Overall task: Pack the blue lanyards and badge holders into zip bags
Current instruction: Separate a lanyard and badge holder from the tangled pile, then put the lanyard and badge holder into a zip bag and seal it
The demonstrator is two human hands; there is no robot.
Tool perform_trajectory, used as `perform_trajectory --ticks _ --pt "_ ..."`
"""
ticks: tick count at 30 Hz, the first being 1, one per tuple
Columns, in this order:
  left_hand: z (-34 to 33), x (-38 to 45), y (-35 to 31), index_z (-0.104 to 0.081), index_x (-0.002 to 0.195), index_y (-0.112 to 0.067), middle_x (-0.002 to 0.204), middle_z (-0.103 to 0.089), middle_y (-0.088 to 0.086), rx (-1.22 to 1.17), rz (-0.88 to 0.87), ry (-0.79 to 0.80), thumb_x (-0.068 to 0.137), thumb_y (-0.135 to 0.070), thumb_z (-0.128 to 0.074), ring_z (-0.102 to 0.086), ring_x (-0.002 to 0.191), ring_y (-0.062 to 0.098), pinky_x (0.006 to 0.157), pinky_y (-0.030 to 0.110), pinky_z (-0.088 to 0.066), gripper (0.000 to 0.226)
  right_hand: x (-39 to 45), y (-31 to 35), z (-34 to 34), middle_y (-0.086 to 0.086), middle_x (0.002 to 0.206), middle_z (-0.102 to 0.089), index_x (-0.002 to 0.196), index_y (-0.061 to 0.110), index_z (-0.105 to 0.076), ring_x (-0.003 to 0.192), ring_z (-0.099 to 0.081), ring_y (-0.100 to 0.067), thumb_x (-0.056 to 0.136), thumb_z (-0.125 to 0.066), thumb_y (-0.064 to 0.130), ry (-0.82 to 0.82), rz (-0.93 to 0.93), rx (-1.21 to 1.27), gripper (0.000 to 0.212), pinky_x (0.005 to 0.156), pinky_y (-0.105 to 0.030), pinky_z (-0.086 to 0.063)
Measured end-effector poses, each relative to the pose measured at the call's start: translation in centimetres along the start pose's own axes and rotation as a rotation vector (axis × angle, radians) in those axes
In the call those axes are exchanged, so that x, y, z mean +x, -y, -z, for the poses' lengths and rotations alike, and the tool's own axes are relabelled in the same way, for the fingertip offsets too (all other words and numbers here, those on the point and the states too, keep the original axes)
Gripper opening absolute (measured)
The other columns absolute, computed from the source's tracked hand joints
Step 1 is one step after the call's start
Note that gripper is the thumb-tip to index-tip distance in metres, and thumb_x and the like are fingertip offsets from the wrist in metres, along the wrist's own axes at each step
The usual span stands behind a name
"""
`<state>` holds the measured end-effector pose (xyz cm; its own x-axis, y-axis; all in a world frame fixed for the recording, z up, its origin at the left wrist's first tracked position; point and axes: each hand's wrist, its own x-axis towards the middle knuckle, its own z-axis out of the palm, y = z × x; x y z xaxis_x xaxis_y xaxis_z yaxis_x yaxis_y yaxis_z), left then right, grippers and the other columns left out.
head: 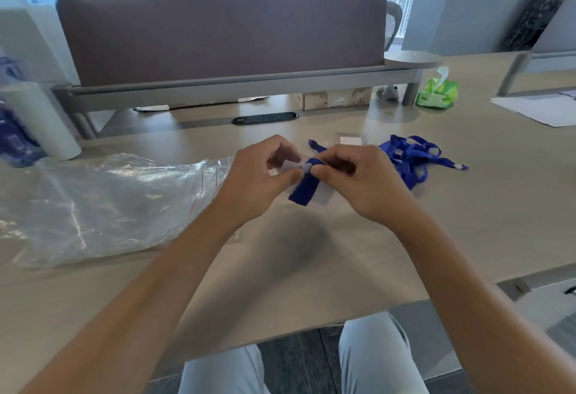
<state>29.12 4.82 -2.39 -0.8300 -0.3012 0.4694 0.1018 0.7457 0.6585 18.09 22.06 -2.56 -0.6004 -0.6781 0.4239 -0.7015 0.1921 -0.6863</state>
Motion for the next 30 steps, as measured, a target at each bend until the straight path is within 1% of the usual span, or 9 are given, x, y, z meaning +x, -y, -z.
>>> perform_trajectory --ticks 3,8,13,16,18,21,24,28,30 --pt "1.1 -1.9 0.1 -0.063 0.098 -0.024 0.092 -0.066 -0.019 0.039 0.040 -0.047 0.088 -0.025 -0.078 -0.060 0.088 -0.002 0.073 0.005 -0.047 0.018 0.0 1.1 -1.1 0.015 0.094 -0.075 0.111 0.024 -0.079 0.088 -0.067 -0.002 0.095 -0.072 0.033 0.065 0.045 0.007 0.020 0.075 -0.013 -0.049" --pt "2.6 -4.8 0.0 -0.064 0.097 -0.020 0.093 -0.069 -0.009 0.092 0.084 -0.125 0.085 -0.020 -0.080 -0.061 0.087 0.010 0.074 0.018 -0.051 0.019 0.3 2.5 -2.6 0.016 0.096 -0.074 0.111 0.026 -0.076 0.090 -0.066 -0.001 0.096 -0.069 0.034 0.197 0.096 -0.003 0.018 0.080 -0.017 -0.052" --pt "4.2 -6.8 0.2 -0.065 0.103 -0.023 0.095 -0.069 -0.010 0.171 0.143 -0.197 0.083 -0.022 -0.081 -0.061 0.088 0.008 0.074 0.012 -0.047 0.025 0.8 3.8 -4.5 0.013 0.097 -0.071 0.108 0.028 -0.073 0.092 -0.063 -0.006 0.098 -0.067 0.036 0.255 0.120 -0.022 0.014 0.082 -0.026 -0.052" --pt "5.0 -7.9 0.5 -0.063 0.119 -0.023 0.106 -0.065 -0.009 0.237 0.203 -0.284 0.082 -0.024 -0.079 -0.058 0.094 0.008 0.082 0.018 -0.047 0.040 1.4 3.9 -5.6 0.019 0.096 -0.064 0.100 0.041 -0.064 0.089 -0.055 -0.004 0.099 -0.061 0.046 0.217 0.144 -0.141 0.006 0.076 -0.029 -0.045" --pt "5.7 -8.5 1.2 -0.061 0.123 -0.023 0.111 -0.063 -0.008 0.308 0.246 -0.341 0.082 -0.025 -0.079 -0.058 0.098 0.010 0.087 0.025 -0.048 0.045 2.0 3.8 -6.1 0.020 0.095 -0.063 0.099 0.040 -0.063 0.083 -0.053 -0.002 0.100 -0.061 0.044 0.171 0.109 -0.144 0.004 0.074 -0.027 -0.042" --pt "6.8 -9.0 2.6 -0.064 0.119 -0.023 0.108 -0.063 -0.009 0.364 0.297 -0.372 0.082 -0.029 -0.079 -0.058 0.098 0.010 0.091 0.030 -0.050 0.041 3.1 3.7 -7.0 0.016 0.092 -0.065 0.097 0.031 -0.068 0.075 -0.052 -0.004 0.099 -0.063 0.039 0.058 0.039 -0.065 0.009 0.070 -0.028 -0.043" --pt "7.7 -8.5 4.1 -0.067 0.110 -0.023 0.102 -0.064 -0.010 0.436 0.341 -0.376 0.082 -0.035 -0.078 -0.059 0.097 0.012 0.091 0.032 -0.050 0.032 4.5 3.4 -7.9 0.013 0.089 -0.066 0.096 0.024 -0.071 0.068 -0.049 -0.003 0.099 -0.065 0.036 0.001 0.013 -0.060 0.013 0.063 -0.023 -0.037" --pt "8.2 -6.9 6.1 -0.068 0.104 -0.024 0.093 -0.062 -0.010 0.485 0.434 -0.325 0.083 -0.045 -0.075 -0.059 0.094 0.014 0.087 0.033 -0.049 0.031 6.7 3.1 -9.0 0.012 0.084 -0.064 0.097 0.020 -0.074 0.070 -0.051 -0.007 0.097 -0.067 0.034 -0.004 -0.021 -0.067 0.016 0.069 -0.027 -0.039" --pt "8.2 -6.0 6.9 -0.068 0.103 -0.023 0.090 -0.061 -0.010 0.507 0.493 -0.277 0.084 -0.051 -0.073 -0.059 0.093 0.015 0.088 0.038 -0.051 0.035 7.6 3.1 -9.5 0.010 0.082 -0.064 0.097 0.019 -0.074 0.072 -0.051 -0.009 0.096 -0.068 0.033 -0.003 -0.028 -0.068 0.016 0.068 -0.027 -0.039"
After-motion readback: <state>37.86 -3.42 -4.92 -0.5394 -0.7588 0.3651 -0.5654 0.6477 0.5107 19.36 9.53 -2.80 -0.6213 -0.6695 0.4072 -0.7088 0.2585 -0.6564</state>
